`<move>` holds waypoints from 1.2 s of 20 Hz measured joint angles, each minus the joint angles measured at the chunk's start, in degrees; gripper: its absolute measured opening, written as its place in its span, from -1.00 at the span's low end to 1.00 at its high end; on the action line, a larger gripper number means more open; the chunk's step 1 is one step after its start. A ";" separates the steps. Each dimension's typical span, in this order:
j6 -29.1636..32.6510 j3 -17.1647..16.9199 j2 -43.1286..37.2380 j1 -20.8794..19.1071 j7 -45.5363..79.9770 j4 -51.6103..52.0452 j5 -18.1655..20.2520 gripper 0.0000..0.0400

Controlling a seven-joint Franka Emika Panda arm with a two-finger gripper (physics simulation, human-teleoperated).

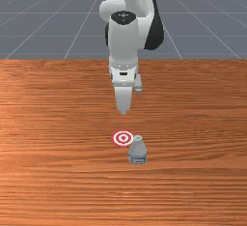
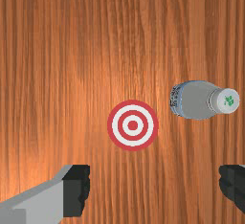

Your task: Pick up the bottle and put it on the marker

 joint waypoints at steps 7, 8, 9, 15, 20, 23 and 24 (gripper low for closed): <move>-2.89 0.00 5.82 0.00 0.00 9.43 0.00 0.32; -3.22 0.00 5.86 0.00 0.00 9.62 0.00 0.59; -3.14 0.00 5.79 0.00 0.00 9.55 0.00 0.75; -4.61 -0.03 6.24 0.00 0.04 10.51 -0.02 0.99; -4.07 0.03 6.08 -0.15 -0.41 10.16 0.01 1.00; -3.19 -0.01 5.80 -0.08 -0.09 9.58 0.04 1.00; -3.11 -0.01 5.70 -0.08 -0.09 9.49 0.04 1.00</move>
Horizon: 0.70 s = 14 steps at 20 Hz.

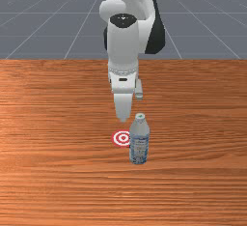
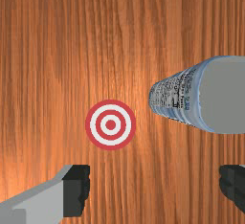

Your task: Pick up the bottle and put it on the marker

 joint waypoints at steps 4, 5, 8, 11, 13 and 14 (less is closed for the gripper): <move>-0.07 0.00 -0.59 0.00 0.00 -0.25 0.00 1.00; 1.63 0.00 -1.53 -0.01 0.00 -1.53 0.01 1.00; 6.54 0.00 -5.71 -0.03 -0.02 -5.30 0.04 1.00; -3.96 -0.40 -6.18 0.35 2.50 -0.45 0.06 1.00; -13.81 -0.01 -2.83 0.06 0.18 6.40 -0.01 1.00; -14.38 0.02 -2.54 0.14 0.42 6.80 0.00 1.00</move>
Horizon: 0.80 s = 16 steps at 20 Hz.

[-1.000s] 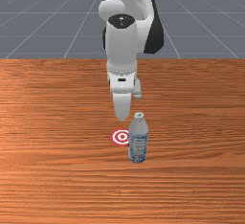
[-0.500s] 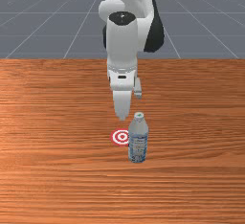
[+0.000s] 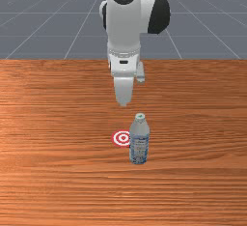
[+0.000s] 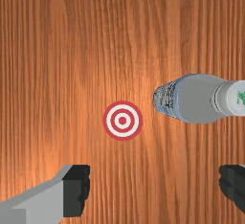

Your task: Pick up the bottle and put it on the marker

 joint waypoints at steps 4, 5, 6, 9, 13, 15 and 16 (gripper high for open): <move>8.65 3.67 -2.77 0.96 -10.88 -5.83 -1.64 1.00; 8.57 3.77 -2.58 2.21 -7.89 -5.53 -1.74 1.00; 3.16 2.43 -0.53 4.15 2.68 -1.57 -0.92 1.00; 8.65 -1.42 -2.80 4.87 18.42 -6.20 0.45 1.00; 8.72 -2.56 -2.80 -0.47 8.25 -6.15 1.11 1.00; 8.73 -1.35 -2.79 -2.51 -1.93 -6.10 0.67 1.00; 8.75 -0.97 -2.82 -2.75 -3.97 -6.15 0.51 1.00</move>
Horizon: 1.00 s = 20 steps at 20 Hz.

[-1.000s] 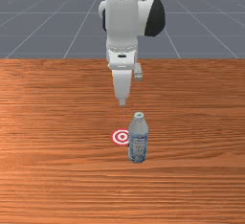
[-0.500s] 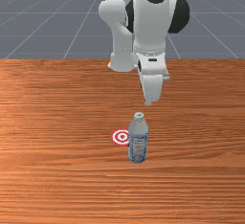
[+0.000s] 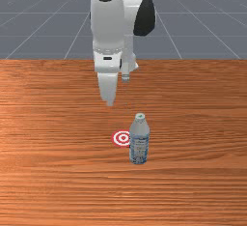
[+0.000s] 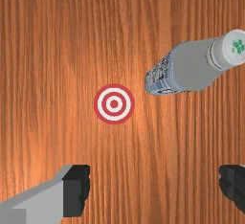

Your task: Pick up the bottle and put it on the marker

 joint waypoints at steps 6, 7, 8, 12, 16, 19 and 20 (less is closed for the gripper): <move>-7.70 -0.15 8.78 0.78 3.25 14.83 0.10 1.00; -10.66 -0.14 11.53 0.79 3.32 19.62 0.08 1.00; -12.41 -0.13 13.41 0.79 3.36 22.82 0.07 1.00; -8.56 1.78 12.82 0.04 -5.72 20.82 -1.06 1.00; -8.79 4.39 13.22 3.13 -9.59 21.41 -2.87 1.00; -8.99 3.17 13.51 6.49 2.37 21.94 -2.00 1.00; -8.62 2.98 13.59 6.84 3.88 21.81 -1.85 1.00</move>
